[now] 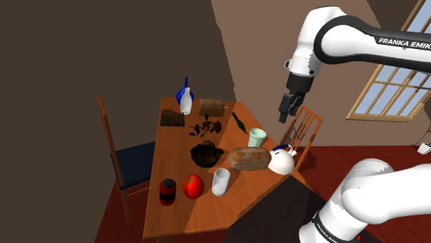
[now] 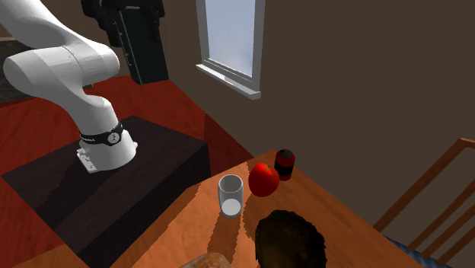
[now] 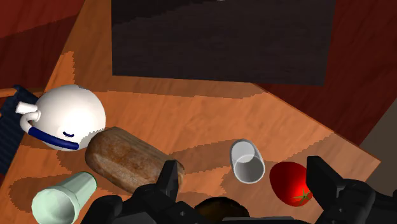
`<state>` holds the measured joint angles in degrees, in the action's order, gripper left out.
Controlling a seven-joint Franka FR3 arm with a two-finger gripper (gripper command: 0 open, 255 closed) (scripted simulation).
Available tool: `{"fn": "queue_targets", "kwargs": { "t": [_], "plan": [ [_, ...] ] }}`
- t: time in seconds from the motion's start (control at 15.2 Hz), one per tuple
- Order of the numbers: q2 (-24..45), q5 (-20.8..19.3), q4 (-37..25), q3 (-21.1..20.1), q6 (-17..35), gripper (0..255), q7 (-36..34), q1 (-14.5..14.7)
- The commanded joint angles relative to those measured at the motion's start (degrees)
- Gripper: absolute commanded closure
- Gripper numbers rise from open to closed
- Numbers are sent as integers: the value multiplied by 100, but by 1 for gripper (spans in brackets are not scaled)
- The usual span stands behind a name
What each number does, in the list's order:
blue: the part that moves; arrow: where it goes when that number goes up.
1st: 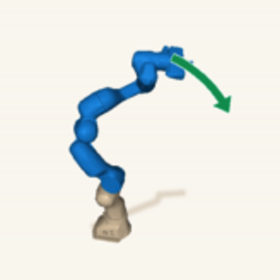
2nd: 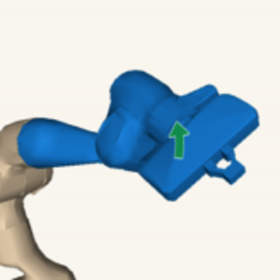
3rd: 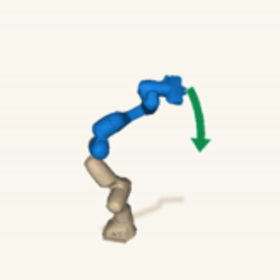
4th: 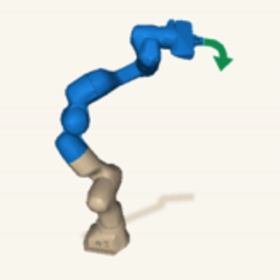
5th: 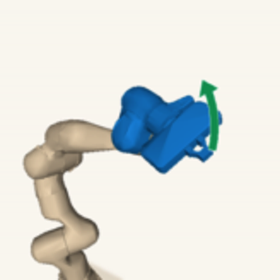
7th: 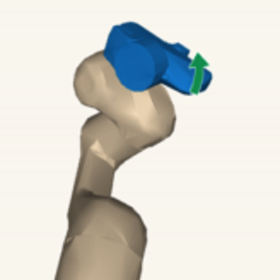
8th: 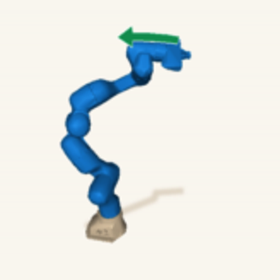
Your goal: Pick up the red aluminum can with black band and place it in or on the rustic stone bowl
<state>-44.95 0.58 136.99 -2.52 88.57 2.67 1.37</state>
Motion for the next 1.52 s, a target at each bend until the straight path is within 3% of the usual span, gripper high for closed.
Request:
{"fn": "queue_targets", "kwargs": {
  "t": [0.0, 0.86, 1.45],
  "plan": [
    [0, 0, 0, 0, 0, 0, 0, 0],
    [1677, 523, 604, -963, 2389, 0, -944, 302],
    [3517, 337, 215, -1585, 3898, 0, -1744, 374]
  ]
}}
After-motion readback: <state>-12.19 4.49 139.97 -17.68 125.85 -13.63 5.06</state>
